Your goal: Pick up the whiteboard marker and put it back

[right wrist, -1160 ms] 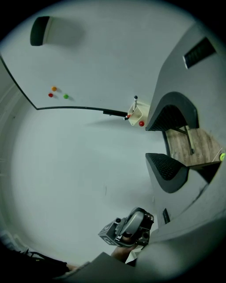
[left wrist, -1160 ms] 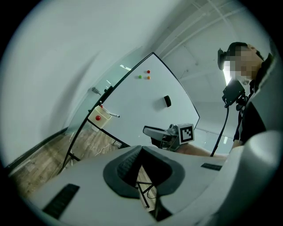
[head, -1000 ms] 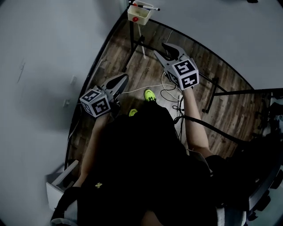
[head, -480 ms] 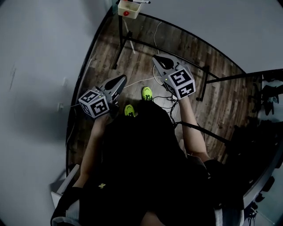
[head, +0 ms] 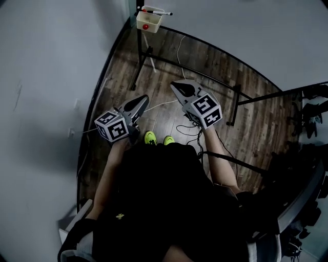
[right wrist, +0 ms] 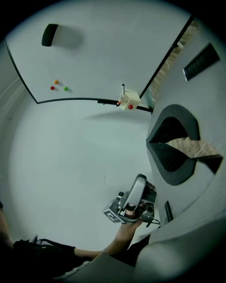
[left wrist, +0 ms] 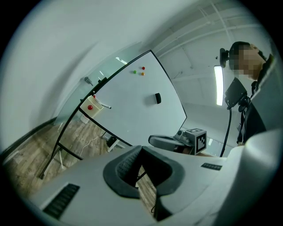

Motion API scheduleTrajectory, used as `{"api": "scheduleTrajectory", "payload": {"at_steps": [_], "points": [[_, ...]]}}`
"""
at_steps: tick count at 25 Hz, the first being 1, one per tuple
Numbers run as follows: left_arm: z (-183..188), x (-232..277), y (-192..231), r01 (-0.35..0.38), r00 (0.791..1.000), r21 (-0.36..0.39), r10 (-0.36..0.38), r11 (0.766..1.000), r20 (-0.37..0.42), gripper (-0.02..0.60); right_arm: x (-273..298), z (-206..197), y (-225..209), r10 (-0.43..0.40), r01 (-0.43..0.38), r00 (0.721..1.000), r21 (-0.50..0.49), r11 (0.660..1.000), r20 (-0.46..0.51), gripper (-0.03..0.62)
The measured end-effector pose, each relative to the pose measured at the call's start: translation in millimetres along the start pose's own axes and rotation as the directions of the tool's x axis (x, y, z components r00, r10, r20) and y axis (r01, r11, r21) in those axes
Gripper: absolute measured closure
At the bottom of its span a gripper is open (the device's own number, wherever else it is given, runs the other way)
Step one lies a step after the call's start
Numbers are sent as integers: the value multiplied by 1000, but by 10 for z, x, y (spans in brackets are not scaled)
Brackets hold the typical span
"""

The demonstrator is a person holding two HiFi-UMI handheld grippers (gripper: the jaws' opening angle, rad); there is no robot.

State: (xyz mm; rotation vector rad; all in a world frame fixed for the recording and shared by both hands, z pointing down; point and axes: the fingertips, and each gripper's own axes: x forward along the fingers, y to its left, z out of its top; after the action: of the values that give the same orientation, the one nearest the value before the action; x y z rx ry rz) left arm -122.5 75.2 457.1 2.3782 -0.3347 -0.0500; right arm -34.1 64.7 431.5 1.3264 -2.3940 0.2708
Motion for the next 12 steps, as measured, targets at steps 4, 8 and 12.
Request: {"api": "scheduleTrajectory", "payload": {"at_steps": [4, 8, 12], "points": [[-6, 22, -87, 17, 1000, 2, -17, 1000, -12, 563, -22, -23, 132, 32, -32, 999, 0, 999, -3, 586], [-12, -8, -114, 18, 1000, 14, -18, 1000, -17, 563, -40, -46, 235, 50, -50, 999, 9, 999, -2, 586], [-28, -36, -123, 20, 1000, 29, -20, 999, -19, 563, -49, -51, 311, 68, -68, 998, 8, 998, 0, 586]]}}
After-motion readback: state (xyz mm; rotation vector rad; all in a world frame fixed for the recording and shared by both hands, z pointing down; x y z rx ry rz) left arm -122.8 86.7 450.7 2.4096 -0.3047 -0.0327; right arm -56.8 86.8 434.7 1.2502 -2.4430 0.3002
